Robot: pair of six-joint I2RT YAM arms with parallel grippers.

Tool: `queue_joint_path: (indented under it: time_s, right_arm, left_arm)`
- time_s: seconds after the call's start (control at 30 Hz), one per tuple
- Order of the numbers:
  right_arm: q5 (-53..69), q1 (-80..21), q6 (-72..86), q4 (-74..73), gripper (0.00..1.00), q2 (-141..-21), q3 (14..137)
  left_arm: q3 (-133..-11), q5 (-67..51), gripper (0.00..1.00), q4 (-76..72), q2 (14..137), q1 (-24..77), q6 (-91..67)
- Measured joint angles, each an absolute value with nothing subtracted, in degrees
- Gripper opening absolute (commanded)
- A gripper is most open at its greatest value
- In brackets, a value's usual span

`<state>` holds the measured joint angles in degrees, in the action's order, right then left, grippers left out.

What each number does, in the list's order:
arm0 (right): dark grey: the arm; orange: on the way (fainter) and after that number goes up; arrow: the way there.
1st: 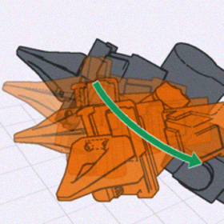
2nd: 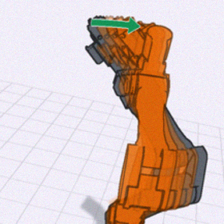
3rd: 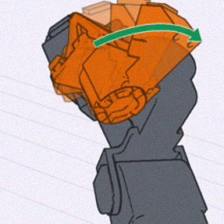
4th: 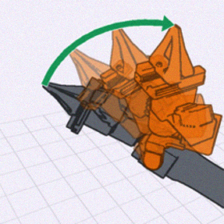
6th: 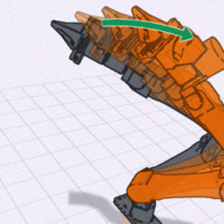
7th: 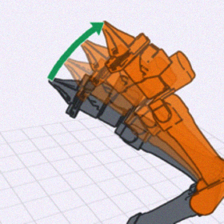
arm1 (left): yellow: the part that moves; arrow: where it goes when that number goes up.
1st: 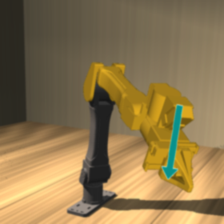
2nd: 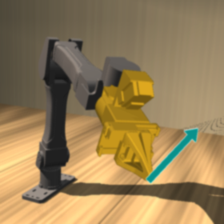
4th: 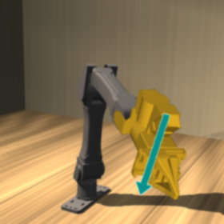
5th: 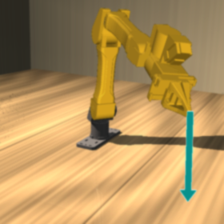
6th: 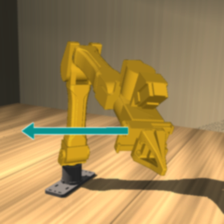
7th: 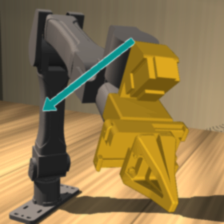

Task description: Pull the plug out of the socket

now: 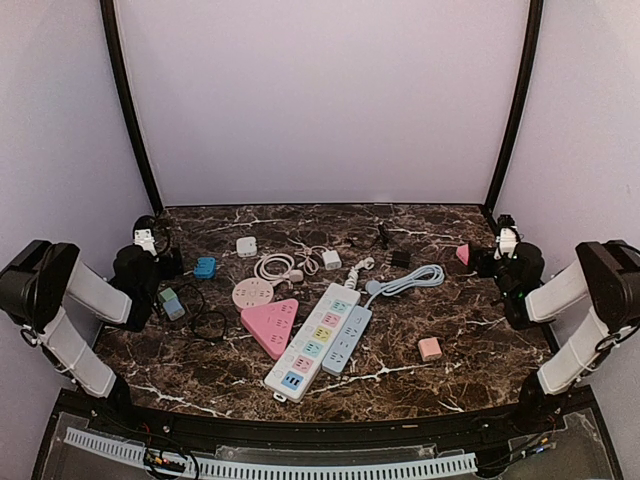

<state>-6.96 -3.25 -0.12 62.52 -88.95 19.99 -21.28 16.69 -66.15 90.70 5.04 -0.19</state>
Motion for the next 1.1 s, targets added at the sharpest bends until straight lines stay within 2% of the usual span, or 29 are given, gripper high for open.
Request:
queue_joint_path:
  time_s: [1.1]
  right_arm:
    - [-3.36, -1.72, -0.16, 64.29, 0.99, -88.90, 20.99]
  left_arm:
    - [-21.28, 13.91, 0.99, -67.70, 90.85, 4.34, -0.19]
